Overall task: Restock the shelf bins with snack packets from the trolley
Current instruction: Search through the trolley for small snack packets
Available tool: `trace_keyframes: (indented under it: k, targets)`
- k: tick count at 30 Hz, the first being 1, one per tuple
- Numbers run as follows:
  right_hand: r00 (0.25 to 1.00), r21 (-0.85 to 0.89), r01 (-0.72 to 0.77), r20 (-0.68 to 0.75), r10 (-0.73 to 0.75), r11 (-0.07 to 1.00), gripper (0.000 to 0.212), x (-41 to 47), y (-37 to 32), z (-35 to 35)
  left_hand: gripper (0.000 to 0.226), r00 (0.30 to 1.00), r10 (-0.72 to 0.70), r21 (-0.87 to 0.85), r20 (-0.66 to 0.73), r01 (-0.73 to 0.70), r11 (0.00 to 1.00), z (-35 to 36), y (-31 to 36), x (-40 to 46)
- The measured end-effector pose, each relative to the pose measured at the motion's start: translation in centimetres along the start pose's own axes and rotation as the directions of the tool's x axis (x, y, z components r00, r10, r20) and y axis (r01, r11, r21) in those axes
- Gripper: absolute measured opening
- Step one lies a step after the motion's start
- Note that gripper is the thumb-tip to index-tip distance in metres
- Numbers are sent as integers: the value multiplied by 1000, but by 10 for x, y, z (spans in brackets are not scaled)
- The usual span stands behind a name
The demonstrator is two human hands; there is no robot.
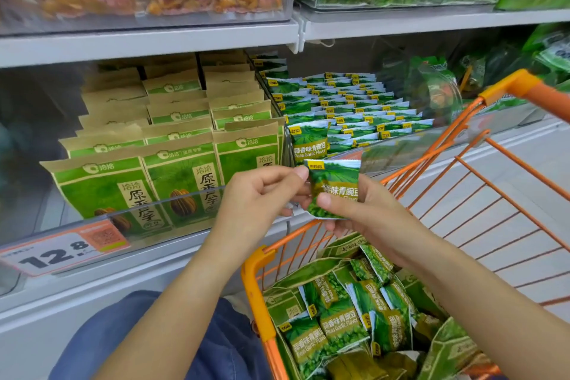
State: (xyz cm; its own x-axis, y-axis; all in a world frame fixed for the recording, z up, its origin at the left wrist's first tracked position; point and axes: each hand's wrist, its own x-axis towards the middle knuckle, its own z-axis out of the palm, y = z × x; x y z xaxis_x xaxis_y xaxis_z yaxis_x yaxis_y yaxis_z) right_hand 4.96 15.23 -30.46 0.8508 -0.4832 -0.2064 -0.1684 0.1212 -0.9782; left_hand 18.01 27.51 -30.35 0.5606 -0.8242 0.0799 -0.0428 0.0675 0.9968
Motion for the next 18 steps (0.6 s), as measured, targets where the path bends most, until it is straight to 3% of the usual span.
trace_keyframes:
  k: [4, 8, 13, 18]
  targets:
    - [997, -113, 53, -47, -58, 992, 47, -5, 0, 5, 20, 998, 42, 40, -39, -40, 998, 3, 2, 0]
    - [996, -151, 75, -34, -81, 986, 54, -6, -6, 4, 16, 997, -2, -42, -78, -1, 999, 3, 4, 2]
    - [996, -165, 94, 27, -91, 982, 33, -9, -16, -3, 20, 994, 10, -23, -106, -13, 1000, 6, 6, 2]
    - [986, -262, 167, 72, -154, 951, 39, -10, -21, -12, 23, 992, -101, -153, -77, 88, 984, 11, 3, 2]
